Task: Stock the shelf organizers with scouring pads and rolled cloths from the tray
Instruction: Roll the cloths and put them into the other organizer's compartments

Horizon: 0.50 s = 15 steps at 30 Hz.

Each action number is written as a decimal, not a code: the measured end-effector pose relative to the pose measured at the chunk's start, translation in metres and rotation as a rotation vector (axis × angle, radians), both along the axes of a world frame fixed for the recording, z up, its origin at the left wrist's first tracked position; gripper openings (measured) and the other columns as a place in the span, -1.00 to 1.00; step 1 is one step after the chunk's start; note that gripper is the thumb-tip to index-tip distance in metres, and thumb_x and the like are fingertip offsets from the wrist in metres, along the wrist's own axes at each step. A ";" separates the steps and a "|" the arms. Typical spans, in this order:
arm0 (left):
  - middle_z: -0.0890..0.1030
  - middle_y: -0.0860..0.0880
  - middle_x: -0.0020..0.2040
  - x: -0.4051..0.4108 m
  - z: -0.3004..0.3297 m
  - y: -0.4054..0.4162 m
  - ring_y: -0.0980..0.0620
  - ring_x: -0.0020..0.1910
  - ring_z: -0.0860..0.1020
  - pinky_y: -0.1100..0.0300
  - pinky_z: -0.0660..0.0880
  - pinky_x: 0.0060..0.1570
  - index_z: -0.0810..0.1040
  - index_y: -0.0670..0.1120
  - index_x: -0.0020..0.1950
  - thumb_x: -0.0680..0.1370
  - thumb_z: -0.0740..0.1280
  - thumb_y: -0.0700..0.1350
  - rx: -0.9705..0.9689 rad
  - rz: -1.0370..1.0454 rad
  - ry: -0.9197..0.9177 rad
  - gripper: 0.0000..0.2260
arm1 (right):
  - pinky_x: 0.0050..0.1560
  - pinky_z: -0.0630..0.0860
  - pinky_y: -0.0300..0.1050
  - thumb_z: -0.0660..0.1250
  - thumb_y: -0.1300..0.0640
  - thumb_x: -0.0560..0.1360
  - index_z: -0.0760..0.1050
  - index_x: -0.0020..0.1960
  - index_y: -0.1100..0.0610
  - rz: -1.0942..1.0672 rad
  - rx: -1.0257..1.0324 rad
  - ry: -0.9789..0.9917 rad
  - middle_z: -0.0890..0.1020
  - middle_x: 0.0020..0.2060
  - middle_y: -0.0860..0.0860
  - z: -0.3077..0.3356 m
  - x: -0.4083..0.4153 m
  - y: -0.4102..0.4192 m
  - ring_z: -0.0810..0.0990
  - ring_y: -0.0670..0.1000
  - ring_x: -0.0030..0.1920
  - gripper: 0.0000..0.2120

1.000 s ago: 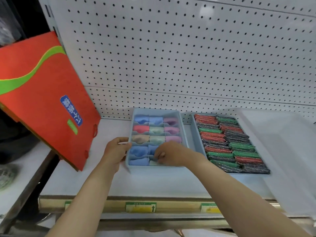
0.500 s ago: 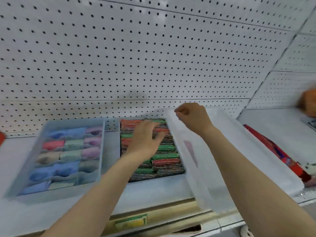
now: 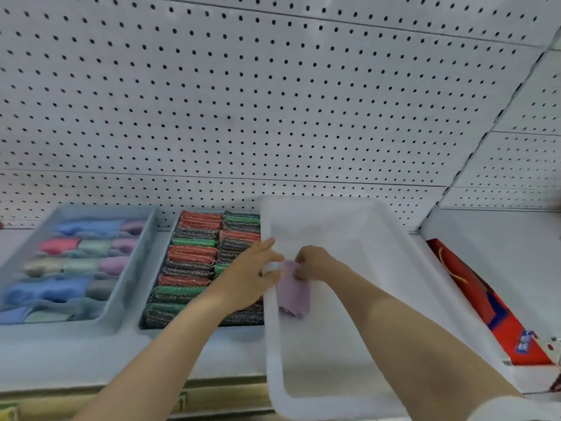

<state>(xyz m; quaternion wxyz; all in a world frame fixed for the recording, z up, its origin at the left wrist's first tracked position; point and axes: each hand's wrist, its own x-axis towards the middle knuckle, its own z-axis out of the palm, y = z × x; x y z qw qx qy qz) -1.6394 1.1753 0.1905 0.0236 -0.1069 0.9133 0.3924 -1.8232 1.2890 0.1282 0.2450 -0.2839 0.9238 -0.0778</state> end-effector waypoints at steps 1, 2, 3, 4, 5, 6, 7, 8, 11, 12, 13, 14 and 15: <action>0.06 0.26 0.58 0.000 0.002 0.001 0.19 0.57 0.01 0.09 0.05 0.54 0.41 0.10 0.44 0.65 0.24 0.01 -0.008 0.006 -0.009 -0.65 | -0.29 0.42 -0.21 0.44 0.14 0.34 0.58 -0.20 0.09 0.036 -0.005 -0.030 0.59 -0.25 0.00 0.002 -0.002 0.001 0.58 0.06 -0.12 -0.94; 0.06 0.25 0.58 0.000 0.004 0.002 0.19 0.57 0.01 0.09 0.05 0.54 0.42 0.10 0.44 0.65 0.25 0.01 -0.011 0.011 -0.016 -0.65 | -0.32 0.40 -0.23 0.46 0.16 0.33 0.55 -0.27 0.07 0.046 -0.033 -0.066 0.55 -0.30 -0.04 0.008 -0.004 0.004 0.55 0.03 -0.18 -0.92; 0.08 0.24 0.58 0.000 0.006 0.002 0.18 0.57 0.02 0.10 0.05 0.54 0.43 0.09 0.43 0.64 0.26 0.00 -0.006 0.016 -0.018 -0.65 | -0.28 0.43 -0.23 0.46 0.18 0.33 0.55 -0.27 0.05 0.039 -0.108 -0.122 0.55 -0.29 -0.05 0.013 -0.007 0.007 0.53 0.01 -0.19 -0.90; 0.11 0.22 0.58 -0.001 0.009 0.003 0.17 0.57 0.05 0.09 0.07 0.54 0.43 0.09 0.43 0.63 0.28 -0.01 0.008 0.028 -0.016 -0.65 | -0.21 0.48 -0.19 0.46 0.21 0.36 0.56 -0.23 0.07 -0.005 -0.230 -0.207 0.56 -0.27 -0.03 0.021 -0.008 0.011 0.54 0.00 -0.19 -0.90; 0.16 0.20 0.57 -0.002 0.013 0.003 0.15 0.56 0.09 0.08 0.10 0.53 0.42 0.10 0.43 0.62 0.31 -0.01 0.028 0.053 -0.005 -0.63 | -0.15 0.53 -0.13 0.45 0.24 0.39 0.57 -0.19 0.09 -0.052 -0.380 -0.300 0.57 -0.25 0.00 0.030 -0.009 0.017 0.55 0.01 -0.20 -0.91; 0.23 0.18 0.55 -0.003 0.018 0.003 0.13 0.55 0.15 0.08 0.14 0.52 0.41 0.10 0.45 0.60 0.33 0.00 0.050 0.092 0.013 -0.59 | -0.12 0.57 -0.10 0.44 0.27 0.42 0.56 -0.15 0.12 -0.084 -0.519 -0.379 0.59 -0.25 0.03 0.043 -0.006 0.022 0.56 0.01 -0.21 -0.91; 0.28 0.17 0.53 -0.005 0.023 0.002 0.11 0.52 0.22 0.08 0.18 0.49 0.38 0.09 0.47 0.59 0.35 0.02 0.071 0.138 0.039 -0.55 | -0.12 0.60 -0.13 0.42 0.29 0.45 0.56 -0.11 0.15 -0.100 -0.634 -0.434 0.60 -0.25 0.06 0.057 -0.005 0.027 0.57 0.00 -0.23 -0.92; 0.33 0.15 0.50 -0.008 0.029 0.001 0.10 0.50 0.27 0.07 0.23 0.47 0.36 0.08 0.49 0.57 0.37 0.06 0.099 0.185 0.070 -0.51 | -0.15 0.59 -0.16 0.41 0.30 0.47 0.56 -0.06 0.17 -0.094 -0.716 -0.471 0.61 -0.23 0.08 0.071 -0.002 0.031 0.58 -0.01 -0.24 -0.92; 0.44 0.13 0.42 -0.017 0.053 -0.002 0.14 0.40 0.38 0.10 0.32 0.38 0.40 0.07 0.46 0.52 0.42 0.11 0.260 0.264 0.195 -0.47 | -0.10 0.60 -0.11 0.39 0.26 0.53 0.57 0.06 0.24 -0.006 -0.882 -0.505 0.63 -0.14 0.12 0.112 0.006 0.039 0.60 0.02 -0.16 -0.88; 0.49 0.15 0.36 -0.021 0.062 -0.003 0.18 0.35 0.43 0.14 0.34 0.34 0.44 0.07 0.42 0.51 0.43 0.09 0.306 0.266 0.234 -0.51 | -0.04 0.58 -0.06 0.39 0.24 0.54 0.57 0.09 0.25 0.029 -0.919 -0.499 0.63 -0.12 0.12 0.123 0.008 0.040 0.61 0.03 -0.13 -0.86; 0.54 0.17 0.29 -0.025 0.072 -0.003 0.22 0.28 0.48 0.19 0.37 0.29 0.48 0.07 0.36 0.51 0.45 0.05 0.345 0.267 0.269 -0.57 | -0.01 0.58 -0.05 0.38 0.23 0.55 0.57 0.11 0.26 0.056 -0.950 -0.496 0.63 -0.10 0.11 0.134 0.011 0.042 0.61 0.04 -0.11 -0.84; 0.59 0.16 0.20 -0.029 0.080 -0.003 0.25 0.19 0.53 0.22 0.41 0.25 0.53 0.06 0.29 0.51 0.45 0.00 0.382 0.273 0.301 -0.64 | -0.01 0.58 -0.06 0.37 0.23 0.55 0.56 0.12 0.28 0.076 -0.979 -0.505 0.64 -0.09 0.10 0.143 0.014 0.043 0.61 0.04 -0.09 -0.82; 0.63 0.12 0.12 -0.031 0.089 -0.003 0.23 0.11 0.57 0.23 0.46 0.21 0.58 0.04 0.21 0.51 0.46 -0.05 0.413 0.281 0.334 -0.72 | -0.02 0.58 -0.08 0.36 0.25 0.55 0.55 0.14 0.30 0.092 -1.010 -0.520 0.64 -0.07 0.11 0.152 0.017 0.043 0.62 0.04 -0.08 -0.81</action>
